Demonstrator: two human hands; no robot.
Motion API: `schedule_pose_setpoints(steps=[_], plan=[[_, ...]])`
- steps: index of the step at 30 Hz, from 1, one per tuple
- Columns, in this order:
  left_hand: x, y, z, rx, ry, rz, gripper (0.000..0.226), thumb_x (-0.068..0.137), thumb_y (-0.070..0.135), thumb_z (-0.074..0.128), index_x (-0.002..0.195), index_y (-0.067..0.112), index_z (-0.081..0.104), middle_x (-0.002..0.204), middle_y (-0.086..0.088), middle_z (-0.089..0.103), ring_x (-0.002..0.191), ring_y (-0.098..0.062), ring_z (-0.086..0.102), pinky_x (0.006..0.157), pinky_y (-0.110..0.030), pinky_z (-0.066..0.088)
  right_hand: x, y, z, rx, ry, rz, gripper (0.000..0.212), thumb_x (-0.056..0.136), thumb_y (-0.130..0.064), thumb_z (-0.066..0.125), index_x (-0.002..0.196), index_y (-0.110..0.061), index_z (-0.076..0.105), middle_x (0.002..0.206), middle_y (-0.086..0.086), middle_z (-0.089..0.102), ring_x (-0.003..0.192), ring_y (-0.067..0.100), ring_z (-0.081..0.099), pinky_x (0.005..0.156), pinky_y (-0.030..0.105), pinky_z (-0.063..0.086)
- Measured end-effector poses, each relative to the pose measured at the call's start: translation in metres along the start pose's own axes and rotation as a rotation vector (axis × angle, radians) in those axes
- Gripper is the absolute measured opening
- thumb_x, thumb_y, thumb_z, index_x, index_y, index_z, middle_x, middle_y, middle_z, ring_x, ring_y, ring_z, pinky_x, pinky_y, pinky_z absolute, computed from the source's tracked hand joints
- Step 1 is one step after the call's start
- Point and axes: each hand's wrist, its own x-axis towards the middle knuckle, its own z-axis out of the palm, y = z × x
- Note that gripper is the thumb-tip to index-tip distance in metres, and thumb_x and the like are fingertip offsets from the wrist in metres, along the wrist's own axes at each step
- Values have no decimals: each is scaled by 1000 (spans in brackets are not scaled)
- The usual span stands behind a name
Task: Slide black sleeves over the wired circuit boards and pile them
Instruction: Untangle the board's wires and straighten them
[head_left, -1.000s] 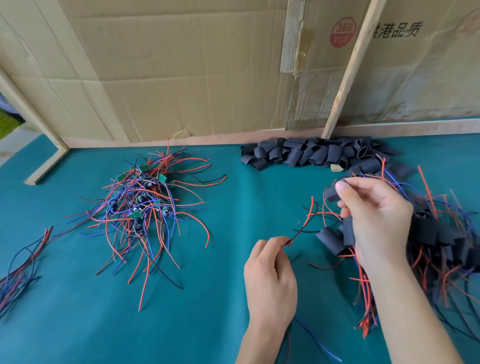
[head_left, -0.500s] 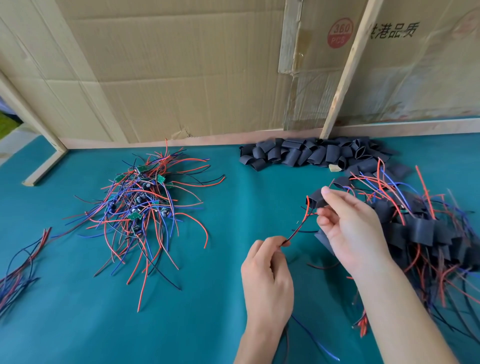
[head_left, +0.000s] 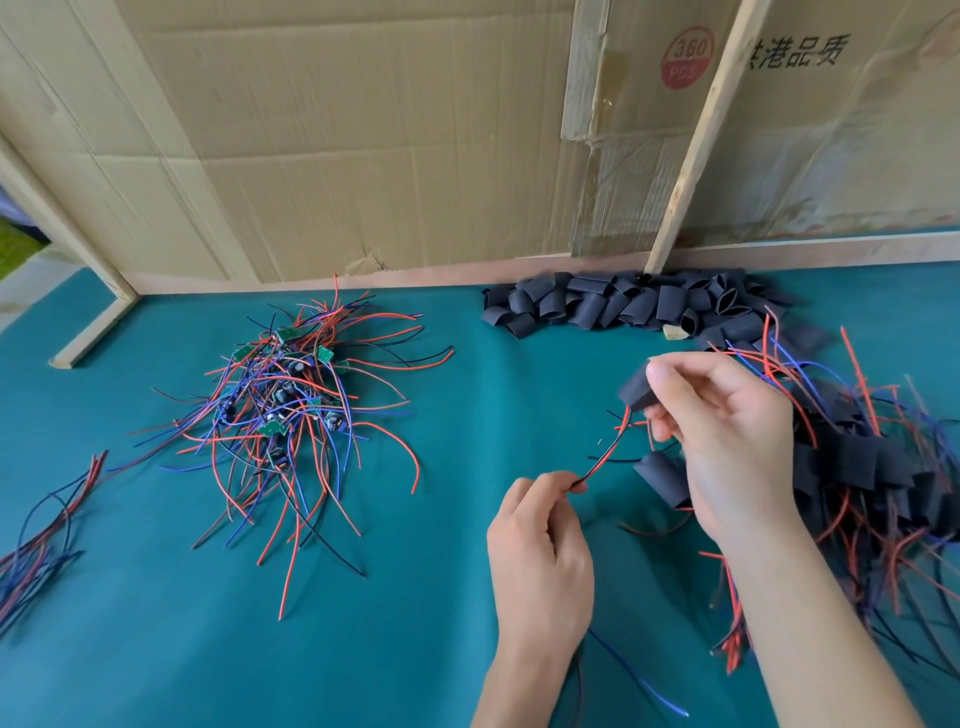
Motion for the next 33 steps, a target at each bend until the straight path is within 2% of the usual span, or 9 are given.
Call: schedule_pose_setpoints(steps=[4,8,18,22,23,26,29,30,33], plan=[[0,1,0,19,-3,-10,36,91,-5,53,92,25,73,76,8,57,55,-7,41,54,-20,29,-1,-5,-3,-188,-28,-116,8,94,-10,74,91,-17,75,80,-2,74,61,16,62,61,20,51],[0,1,0,-1,12,-22,34,92,-5,53,92,23,73,76,9,58,57,-7,43,56,-21,31,0,-5,-3,-241,-66,-92,11,90,-8,77,92,-20,76,77,-7,74,62,9,64,63,15,49],[1,0,-1,-84,43,-63,37,93,-6,52,86,26,69,74,12,60,55,-7,42,55,-21,31,1,-1,-2,-82,-9,53,10,91,-11,77,85,-20,78,71,-3,72,58,10,62,56,17,49],[1,1,-1,-114,47,-69,36,97,-2,52,89,30,67,73,10,61,56,-7,44,55,-21,35,-3,4,10,64,-44,268,6,90,-9,76,92,-15,77,74,3,72,60,14,60,52,20,48],[1,1,-2,-131,49,-71,36,98,-1,51,90,31,66,72,8,61,56,-7,46,55,-21,37,-6,7,15,111,-65,338,9,90,-9,76,99,-11,75,75,4,72,60,15,60,51,20,48],[1,2,-2,-200,80,-100,33,97,-2,52,100,31,59,74,5,65,63,-11,57,60,-19,45,-14,11,29,173,-156,464,40,84,-12,81,121,-12,65,78,7,74,62,16,65,51,22,49],[1,2,-3,-241,96,-125,32,98,4,53,106,35,53,76,1,68,65,-16,60,60,-21,46,-18,17,32,126,-297,521,73,62,-26,92,128,-15,61,82,8,75,65,16,63,52,23,46],[1,2,-3,-252,98,-127,29,97,8,52,107,36,52,75,1,69,65,-16,60,59,-21,44,-19,16,33,85,-349,527,73,60,-25,96,125,-14,65,81,6,73,64,15,61,52,22,45],[0,4,-4,-264,105,-143,32,88,17,47,109,40,49,77,1,71,66,-17,62,59,-21,44,-21,20,31,5,-442,475,33,72,-27,86,103,-15,79,76,2,72,64,13,61,54,19,44]])
